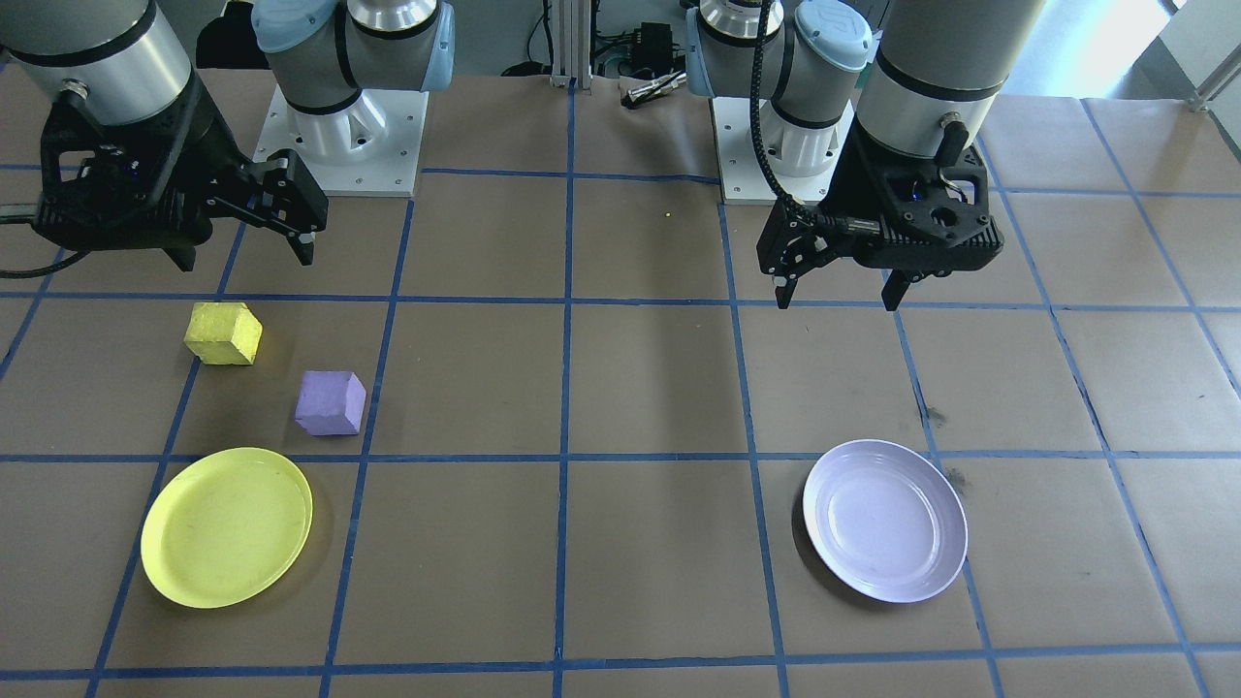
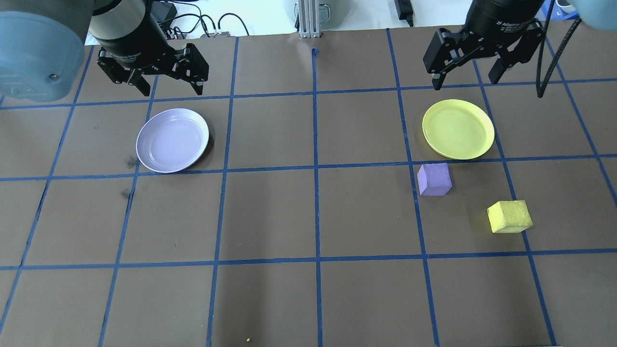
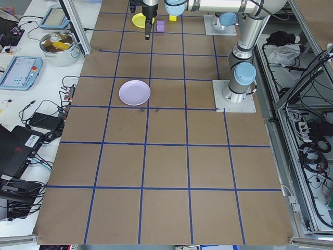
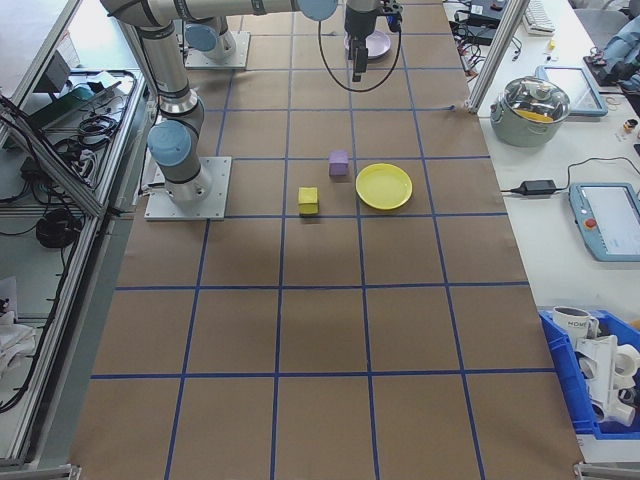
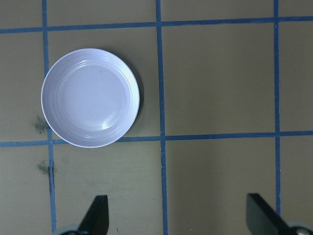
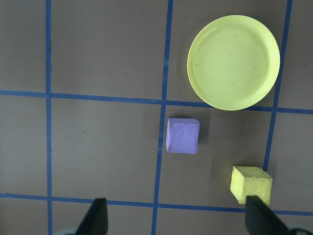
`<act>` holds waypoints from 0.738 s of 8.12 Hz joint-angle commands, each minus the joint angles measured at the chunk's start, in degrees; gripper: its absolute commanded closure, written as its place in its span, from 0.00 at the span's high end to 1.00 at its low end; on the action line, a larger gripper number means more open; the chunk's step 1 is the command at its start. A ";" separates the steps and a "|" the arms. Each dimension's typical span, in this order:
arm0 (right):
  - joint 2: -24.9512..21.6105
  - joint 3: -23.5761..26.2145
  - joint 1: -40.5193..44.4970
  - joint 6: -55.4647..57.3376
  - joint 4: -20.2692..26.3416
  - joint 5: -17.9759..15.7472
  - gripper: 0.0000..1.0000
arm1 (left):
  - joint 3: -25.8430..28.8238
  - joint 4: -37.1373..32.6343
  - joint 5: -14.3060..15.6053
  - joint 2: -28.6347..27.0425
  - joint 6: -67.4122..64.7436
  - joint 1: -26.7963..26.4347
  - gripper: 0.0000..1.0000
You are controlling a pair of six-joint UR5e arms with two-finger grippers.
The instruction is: Sort blocks by color into plates
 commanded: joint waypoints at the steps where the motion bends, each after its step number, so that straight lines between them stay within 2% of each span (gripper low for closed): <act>1: 0.00 -0.05 -0.04 0.00 -0.01 0.00 1.00 | -0.02 -0.03 0.09 0.00 0.00 0.03 1.00; 6: 0.52 0.03 -0.04 -0.44 -0.01 -0.44 1.00 | -0.02 0.06 0.00 -0.09 0.00 0.03 1.00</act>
